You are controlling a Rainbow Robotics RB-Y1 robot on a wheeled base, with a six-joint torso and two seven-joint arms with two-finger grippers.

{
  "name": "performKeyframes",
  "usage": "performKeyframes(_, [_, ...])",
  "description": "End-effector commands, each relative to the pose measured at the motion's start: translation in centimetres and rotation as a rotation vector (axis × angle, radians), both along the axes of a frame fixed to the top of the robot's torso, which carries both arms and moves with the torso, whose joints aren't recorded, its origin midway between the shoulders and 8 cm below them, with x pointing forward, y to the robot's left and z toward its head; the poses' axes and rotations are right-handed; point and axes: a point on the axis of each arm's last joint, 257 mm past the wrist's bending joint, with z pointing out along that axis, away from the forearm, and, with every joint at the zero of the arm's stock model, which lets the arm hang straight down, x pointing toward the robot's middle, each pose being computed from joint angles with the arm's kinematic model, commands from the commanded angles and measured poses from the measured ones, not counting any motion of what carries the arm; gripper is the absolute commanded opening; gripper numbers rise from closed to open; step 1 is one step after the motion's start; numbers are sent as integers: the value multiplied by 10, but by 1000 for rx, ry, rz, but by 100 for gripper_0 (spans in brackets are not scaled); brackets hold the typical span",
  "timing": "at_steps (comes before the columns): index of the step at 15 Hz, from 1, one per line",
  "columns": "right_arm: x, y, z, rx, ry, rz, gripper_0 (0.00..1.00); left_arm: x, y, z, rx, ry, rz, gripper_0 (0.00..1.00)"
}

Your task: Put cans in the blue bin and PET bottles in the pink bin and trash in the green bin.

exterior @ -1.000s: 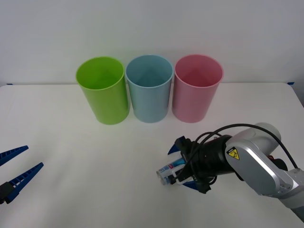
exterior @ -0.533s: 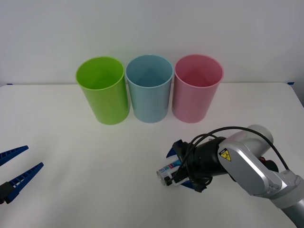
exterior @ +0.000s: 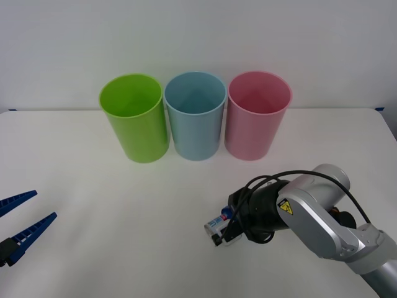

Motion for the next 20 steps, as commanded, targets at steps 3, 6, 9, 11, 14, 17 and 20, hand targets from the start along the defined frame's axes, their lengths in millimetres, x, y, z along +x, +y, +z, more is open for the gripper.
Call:
performKeyframes(3, [-4, 7, 3, 46, 20, -4, 0, 0, 0, 0, 0, 0, 0, 79])
performKeyframes(6, [-4, 13, 15, 131, 26, -7, 0, 0, 0, 0, 0, 0, 0, 80])
performKeyframes(9, [-6, 14, 40, 251, 27, -26, 0, 0, 0, 0, 0, 0, 0, 79])
performKeyframes(11, [-14, 11, 67, 361, 31, -63, 0, 0, 0, 0, 0, 0, 0, 79])
performKeyframes(14, [-44, 3, 110, 584, 81, -139, 0, 0, 0, 0, 0, 0, 0, 79])
performKeyframes(17, [-69, -8, 153, 771, 118, -191, 0, 0, 0, 0, 0, 0, 0, 79])
performKeyframes(20, [-82, -18, 194, 967, 174, -228, 0, 0, 0, 0, 0, 0, 0, 80])
